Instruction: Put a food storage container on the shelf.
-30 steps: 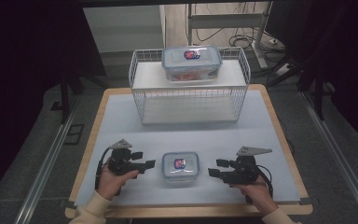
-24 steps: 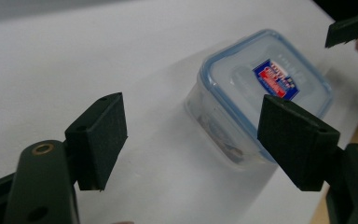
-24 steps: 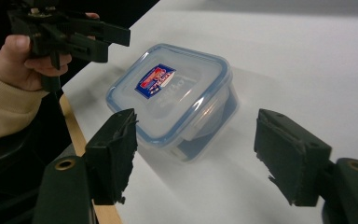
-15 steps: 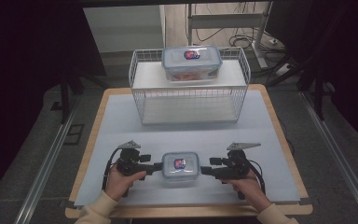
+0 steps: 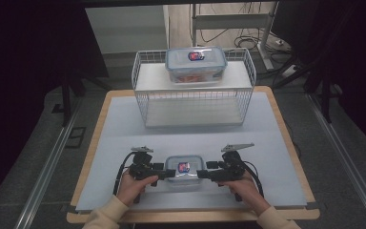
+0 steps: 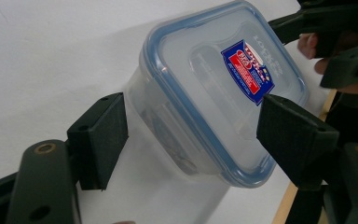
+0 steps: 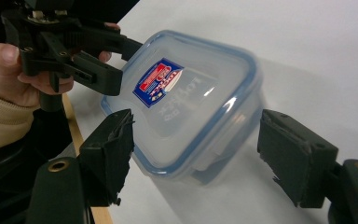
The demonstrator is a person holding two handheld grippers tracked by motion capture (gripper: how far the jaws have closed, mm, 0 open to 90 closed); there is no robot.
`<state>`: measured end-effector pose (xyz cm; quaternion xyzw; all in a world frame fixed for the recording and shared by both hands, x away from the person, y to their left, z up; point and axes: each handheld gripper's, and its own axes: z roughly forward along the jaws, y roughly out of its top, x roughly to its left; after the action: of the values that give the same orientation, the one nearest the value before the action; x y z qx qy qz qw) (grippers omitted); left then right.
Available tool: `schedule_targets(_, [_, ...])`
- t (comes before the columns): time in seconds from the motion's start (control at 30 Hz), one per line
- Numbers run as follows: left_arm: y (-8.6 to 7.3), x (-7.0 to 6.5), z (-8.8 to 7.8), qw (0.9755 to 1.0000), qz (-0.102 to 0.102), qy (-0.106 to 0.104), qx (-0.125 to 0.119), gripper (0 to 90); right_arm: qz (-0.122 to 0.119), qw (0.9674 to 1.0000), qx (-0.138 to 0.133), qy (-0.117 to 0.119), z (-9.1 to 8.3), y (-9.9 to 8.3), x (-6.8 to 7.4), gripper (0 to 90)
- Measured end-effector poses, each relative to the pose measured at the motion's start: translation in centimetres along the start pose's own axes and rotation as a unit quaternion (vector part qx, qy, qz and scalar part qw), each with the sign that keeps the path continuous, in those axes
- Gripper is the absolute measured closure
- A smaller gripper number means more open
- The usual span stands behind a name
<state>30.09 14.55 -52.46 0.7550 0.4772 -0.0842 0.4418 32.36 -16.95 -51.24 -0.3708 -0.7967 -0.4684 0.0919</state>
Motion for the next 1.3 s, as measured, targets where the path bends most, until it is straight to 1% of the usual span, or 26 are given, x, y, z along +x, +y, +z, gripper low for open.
schedule_targets(0.07, [-0.1, 0.3, 0.1, 0.9999, -0.008, -0.013, 0.006, 24.8, 0.001, 1.0, 0.007, 0.003, 0.5, 0.0, 0.0, 25.4])
schedule_targets(0.1, [-0.1, 0.3, 0.2, 0.9997, -0.013, -0.019, 0.007, 24.9, 0.003, 1.0, 0.009, 0.001, 0.7, 0.0, 0.0, 24.4])
schedule_targets(0.13, [-0.1, 0.3, 0.3, 0.9996, -0.014, -0.022, 0.009, 25.1, 0.003, 0.9999, 0.014, -0.003, 1.0, 0.1, -0.1, 24.2])
schedule_targets(0.23, [-0.1, 0.4, 0.4, 0.9993, -0.017, -0.031, 0.012, 26.2, 0.014, 0.9997, 0.019, 0.004, 1.5, 0.1, -0.4, 24.6])
schedule_targets(0.3, [-0.1, 0.5, 0.5, 0.9989, -0.023, -0.038, 0.013, 27.2, 0.02, 0.9995, 0.025, 0.005, 1.9, 0.2, -0.6, 24.8])
schedule_targets(0.33, [-0.1, 0.5, 0.5, 0.9987, -0.026, -0.042, 0.013, 28.8, 0.032, 0.9991, 0.026, 0.009, 2.1, 0.3, -0.7, 24.7])
schedule_targets(0.37, [-0.1, 0.6, 0.6, 0.9985, -0.029, -0.044, 0.013, 28.8, 0.032, 0.9991, 0.026, 0.009, 2.1, 0.3, -0.7, 24.7])
schedule_targets(0.43, [0.0, 0.6, 0.6, 0.9984, -0.031, -0.045, 0.014, 28.3, 0.042, 0.9987, 0.026, 0.011, 2.0, 0.4, -0.9, 26.3])
schedule_targets(0.47, [0.0, 0.6, 0.6, 0.9984, -0.032, -0.045, 0.015, 28.5, 0.052, 0.9982, 0.028, 0.016, 2.0, 0.4, -1.1, 27.4])
schedule_targets(0.5, [-0.1, 0.6, 0.6, 0.9984, -0.031, -0.045, 0.014, 28.6, 0.055, 0.998, 0.027, 0.016, 2.0, 0.4, -1.1, 29.0])
schedule_targets(0.57, [-0.1, 0.5, 0.5, 0.9987, -0.028, -0.041, 0.011, 29.8, 0.059, 0.9979, 0.022, 0.016, 1.7, 0.5, -1.2, 35.4])
schedule_targets(0.6, [-0.2, 0.4, 0.4, 0.9988, -0.027, -0.041, 0.009, 30.9, 0.058, 0.998, 0.019, 0.016, 1.5, 0.5, -1.2, 38.8])
schedule_targets(0.7, [-0.5, 0.2, 0.2, 0.9989, -0.024, -0.039, 0.005, 34.3, 0.059, 0.9981, 0.013, 0.011, 1.2, 0.3, -1.0, 40.1])
schedule_targets(0.77, [-0.7, 0.0, 0.0, 0.9992, -0.017, -0.037, -0.001, 35.4, 0.061, 0.9981, 0.008, 0.01, 1.0, 0.1, -0.9, 42.3])
schedule_targets(0.83, [-0.9, -0.1, -0.3, 0.9991, -0.018, -0.037, -0.01, 40.1, 0.058, 0.9983, 0.003, 0.009, 0.7, -0.1, -0.6, 45.1])
schedule_targets(0.87, [-1.0, -0.1, -0.4, 0.999, -0.017, -0.038, -0.014, 41.8, 0.049, 0.9988, -0.001, 0.006, 0.6, -0.2, -0.4, 45.9])
schedule_targets(0.9, [-1.1, -0.3, -0.4, 0.9989, -0.018, -0.038, -0.018, 42.4, 0.043, 0.9991, -0.003, 0.004, 0.5, -0.3, -0.2, 46.2])
schedule_targets(1.03, [-1.3, -0.7, -0.6, 0.9995, 0.003, -0.027, -0.019, 42.7, 0.031, 0.9995, -0.007, -0.001, 0.3, -0.5, 0.1, 47.2])
schedule_targets(1.17, [-1.5, -0.7, -0.8, 0.9992, 0.002, -0.033, -0.024, 45.7, 0.027, 0.9996, -0.007, 0.001, 0.1, -0.8, 0.3, 48.2])
schedule_targets(1.27, [-1.6, -0.8, -0.8, 0.9992, 0.006, -0.03, -0.025, 45.9, 0.026, 0.9996, -0.007, -0.001, 0.1, -0.9, 0.4, 48.4])
schedule_targets(1.3, [-1.6, -0.8, -0.8, 0.9993, 0.007, -0.029, -0.025, 46.0, 0.031, 0.9995, -0.009, 0.001, 0.0, -1.0, 0.5, 49.3])
